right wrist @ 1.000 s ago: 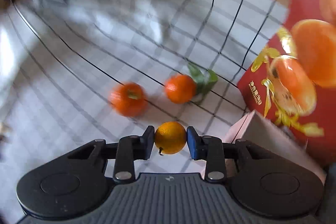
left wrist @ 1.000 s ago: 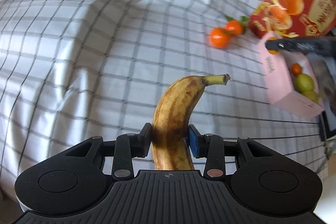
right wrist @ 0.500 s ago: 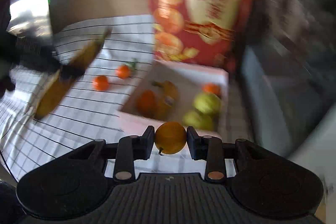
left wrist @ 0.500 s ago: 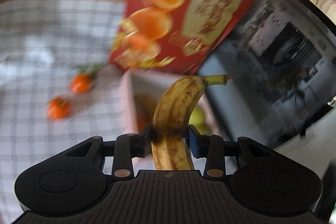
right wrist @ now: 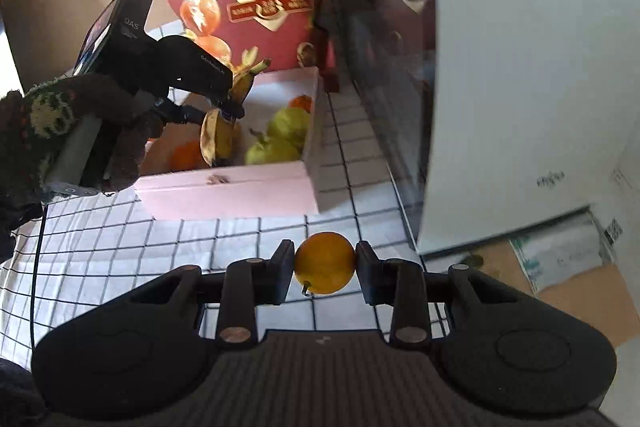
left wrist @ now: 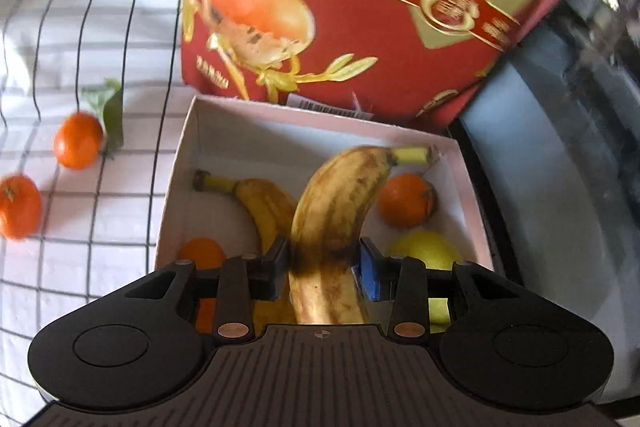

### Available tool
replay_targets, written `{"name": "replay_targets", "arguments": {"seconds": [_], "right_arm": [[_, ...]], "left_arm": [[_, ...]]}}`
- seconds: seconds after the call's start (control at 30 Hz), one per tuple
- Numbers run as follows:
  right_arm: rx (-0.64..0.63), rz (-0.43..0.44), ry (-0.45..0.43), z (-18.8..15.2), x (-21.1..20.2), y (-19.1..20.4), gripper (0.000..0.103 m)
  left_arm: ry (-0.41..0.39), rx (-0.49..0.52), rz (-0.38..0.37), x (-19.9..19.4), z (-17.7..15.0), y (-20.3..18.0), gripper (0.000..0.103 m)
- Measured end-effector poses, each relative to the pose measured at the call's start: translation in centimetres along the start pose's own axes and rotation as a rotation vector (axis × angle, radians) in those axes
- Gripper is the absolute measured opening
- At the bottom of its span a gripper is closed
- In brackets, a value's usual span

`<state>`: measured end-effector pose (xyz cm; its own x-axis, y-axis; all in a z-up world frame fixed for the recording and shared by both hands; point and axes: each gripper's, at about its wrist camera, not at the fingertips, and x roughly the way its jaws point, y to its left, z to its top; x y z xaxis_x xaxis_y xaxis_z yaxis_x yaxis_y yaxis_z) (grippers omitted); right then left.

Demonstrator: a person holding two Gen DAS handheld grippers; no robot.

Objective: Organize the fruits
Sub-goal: 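Lower the banana into the pink box and open the left gripper while the right carries its tangerine, then release the small tangerine into the pink box with the right gripper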

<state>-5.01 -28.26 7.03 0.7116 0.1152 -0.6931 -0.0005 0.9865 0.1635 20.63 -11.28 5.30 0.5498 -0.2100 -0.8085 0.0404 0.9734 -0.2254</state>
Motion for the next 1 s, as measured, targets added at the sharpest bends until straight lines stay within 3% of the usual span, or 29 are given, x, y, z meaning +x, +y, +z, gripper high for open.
{"name": "replay_targets", "arguments": {"seconds": [0.1,0.27,0.5,0.7,0.8,0.9,1.0], "right_arm": [[-0.002,-0.004,0.017,-0.3,0.6,-0.6,0.033],[-0.024,0.013,0.035,-0.1,1.8,-0.2,0.033],[-0.063,0.056,-0.004,2.2,1.1,1.2,0.033],[-0.086,0.142,-0.116,9.2,1.2,2.5,0.033],[-0.093,0.193,-0.168,13.9,2.8,3.6,0.033],[-0.044,0.241,-0.149,18.7,6.1,4.1,0.034],[0.019,0.217,-0.113,21.6,8.6,5.0,0.037]], "left_arm": [[-0.005,0.077,-0.005,0.1,-0.3,-0.7,0.042],[-0.028,0.070,-0.078,-1.1,-0.3,0.1,0.041],[-0.113,0.020,-0.162,-7.4,-0.8,4.7,0.041],[-0.133,0.076,-0.129,-12.2,-5.4,10.3,0.041],[-0.105,0.027,-0.121,-13.3,-7.4,12.7,0.041],[-0.102,-0.042,-0.083,-14.4,-8.8,15.2,0.041],[-0.122,-0.081,-0.030,-16.0,-9.6,17.6,0.041]]}}
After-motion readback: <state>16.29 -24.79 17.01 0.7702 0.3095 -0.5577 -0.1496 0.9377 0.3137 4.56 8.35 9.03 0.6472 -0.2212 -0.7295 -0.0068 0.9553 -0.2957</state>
